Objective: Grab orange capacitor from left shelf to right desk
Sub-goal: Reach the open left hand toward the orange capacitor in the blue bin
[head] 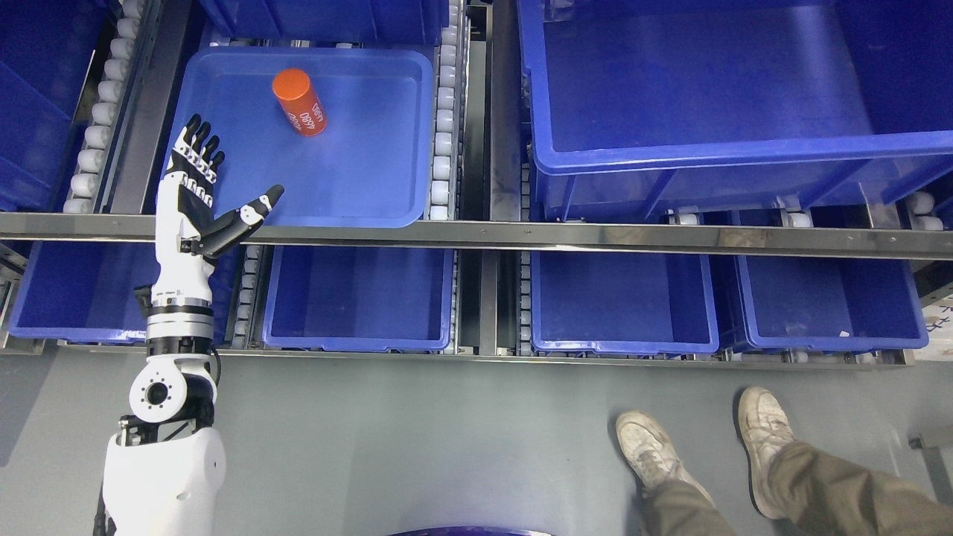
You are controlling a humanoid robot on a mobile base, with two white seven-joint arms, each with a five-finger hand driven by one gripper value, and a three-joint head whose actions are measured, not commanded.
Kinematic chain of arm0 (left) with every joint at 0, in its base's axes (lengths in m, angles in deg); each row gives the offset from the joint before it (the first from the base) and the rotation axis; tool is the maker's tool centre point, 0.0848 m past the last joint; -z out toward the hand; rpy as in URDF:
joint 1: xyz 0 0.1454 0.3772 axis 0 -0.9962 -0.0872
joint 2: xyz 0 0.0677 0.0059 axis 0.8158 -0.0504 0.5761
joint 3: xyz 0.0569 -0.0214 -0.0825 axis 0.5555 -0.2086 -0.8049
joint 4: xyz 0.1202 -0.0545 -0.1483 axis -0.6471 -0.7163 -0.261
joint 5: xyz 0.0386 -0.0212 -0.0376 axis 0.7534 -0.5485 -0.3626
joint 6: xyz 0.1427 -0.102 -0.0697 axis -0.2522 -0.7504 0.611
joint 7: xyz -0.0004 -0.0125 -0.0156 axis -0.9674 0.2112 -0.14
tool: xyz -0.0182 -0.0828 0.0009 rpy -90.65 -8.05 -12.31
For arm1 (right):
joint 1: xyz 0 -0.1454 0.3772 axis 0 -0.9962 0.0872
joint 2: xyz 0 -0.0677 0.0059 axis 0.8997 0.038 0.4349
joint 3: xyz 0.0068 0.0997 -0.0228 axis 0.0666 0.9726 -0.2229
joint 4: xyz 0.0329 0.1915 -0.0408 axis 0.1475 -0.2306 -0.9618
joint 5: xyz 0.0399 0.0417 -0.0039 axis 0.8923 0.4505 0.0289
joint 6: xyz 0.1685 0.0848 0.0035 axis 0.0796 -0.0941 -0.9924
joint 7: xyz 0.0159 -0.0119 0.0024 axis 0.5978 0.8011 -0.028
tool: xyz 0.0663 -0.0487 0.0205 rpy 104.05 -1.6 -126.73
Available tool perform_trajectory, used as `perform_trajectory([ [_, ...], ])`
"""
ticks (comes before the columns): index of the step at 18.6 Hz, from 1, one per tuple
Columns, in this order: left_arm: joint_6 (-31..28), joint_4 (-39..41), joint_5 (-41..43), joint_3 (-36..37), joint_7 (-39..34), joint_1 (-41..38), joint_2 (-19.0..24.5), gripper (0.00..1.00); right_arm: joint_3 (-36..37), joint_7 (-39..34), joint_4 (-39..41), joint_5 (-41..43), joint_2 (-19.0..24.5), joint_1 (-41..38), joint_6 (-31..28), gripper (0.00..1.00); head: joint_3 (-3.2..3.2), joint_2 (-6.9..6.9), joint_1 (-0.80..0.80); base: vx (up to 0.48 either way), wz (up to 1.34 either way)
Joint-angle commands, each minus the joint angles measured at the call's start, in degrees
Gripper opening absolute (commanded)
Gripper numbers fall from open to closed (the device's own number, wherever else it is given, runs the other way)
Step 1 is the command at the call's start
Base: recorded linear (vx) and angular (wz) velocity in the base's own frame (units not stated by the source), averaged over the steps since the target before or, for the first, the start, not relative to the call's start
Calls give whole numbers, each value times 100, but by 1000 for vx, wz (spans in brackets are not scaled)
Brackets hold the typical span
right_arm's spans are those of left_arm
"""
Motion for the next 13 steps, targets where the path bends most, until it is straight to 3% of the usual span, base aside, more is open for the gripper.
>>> perform_trajectory([
  [1,-13,-23,0,46,0,4,100,100,62,4,193,-26,-100,9,3,100,0,0,0,0,0],
  [5,-257,-216,17,37,0,197,100,100,62,4,193,-26,-100,9,3,100,0,0,0,0,0],
  [13,-382,-1516,588,134,0,1444,272,100,62,4,193,-26,-100,9,3,100,0,0,0,0,0],
])
